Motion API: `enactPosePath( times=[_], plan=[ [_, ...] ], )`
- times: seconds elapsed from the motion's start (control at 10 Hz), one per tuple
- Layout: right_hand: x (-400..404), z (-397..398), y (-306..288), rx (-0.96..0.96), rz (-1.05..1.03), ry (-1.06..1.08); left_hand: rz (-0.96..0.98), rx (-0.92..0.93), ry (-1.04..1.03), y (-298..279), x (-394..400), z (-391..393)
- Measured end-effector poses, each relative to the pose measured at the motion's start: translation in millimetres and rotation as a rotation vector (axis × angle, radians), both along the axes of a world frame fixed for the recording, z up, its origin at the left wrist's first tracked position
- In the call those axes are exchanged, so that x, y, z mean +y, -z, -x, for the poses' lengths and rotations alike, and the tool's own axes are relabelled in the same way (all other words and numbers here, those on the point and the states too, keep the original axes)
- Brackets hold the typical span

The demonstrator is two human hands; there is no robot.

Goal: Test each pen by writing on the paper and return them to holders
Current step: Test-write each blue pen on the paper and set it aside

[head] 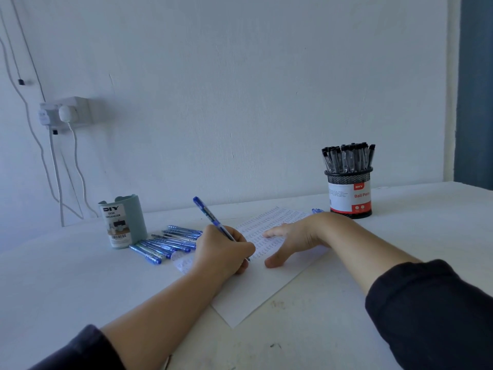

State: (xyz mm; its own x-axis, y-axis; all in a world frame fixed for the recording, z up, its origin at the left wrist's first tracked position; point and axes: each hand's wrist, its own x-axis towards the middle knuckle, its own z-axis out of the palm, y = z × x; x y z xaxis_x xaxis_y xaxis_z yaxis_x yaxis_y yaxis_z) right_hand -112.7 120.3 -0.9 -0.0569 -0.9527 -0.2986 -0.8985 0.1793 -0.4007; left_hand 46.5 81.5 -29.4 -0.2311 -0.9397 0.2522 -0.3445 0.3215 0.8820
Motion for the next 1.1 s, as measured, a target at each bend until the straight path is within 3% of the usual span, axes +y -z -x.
enactPosePath(
  times=[0.7,0.9,1.1],
  plan=[
    [-0.1,-0.7,-0.4,0.009,0.009,0.004,-0.021,0.003,-0.007,-0.3,-1.0,-0.7],
    [-2.9,0.2,1.8,0.032,0.009,-0.005,-0.192,0.46,-0.034,-14.0,-5.5,-7.0],
    [-4.5,1.0,0.3,0.037,-0.019,-0.011,-0.056,0.422,-0.136,-36.5,-23.2,-2.1]
  ],
)
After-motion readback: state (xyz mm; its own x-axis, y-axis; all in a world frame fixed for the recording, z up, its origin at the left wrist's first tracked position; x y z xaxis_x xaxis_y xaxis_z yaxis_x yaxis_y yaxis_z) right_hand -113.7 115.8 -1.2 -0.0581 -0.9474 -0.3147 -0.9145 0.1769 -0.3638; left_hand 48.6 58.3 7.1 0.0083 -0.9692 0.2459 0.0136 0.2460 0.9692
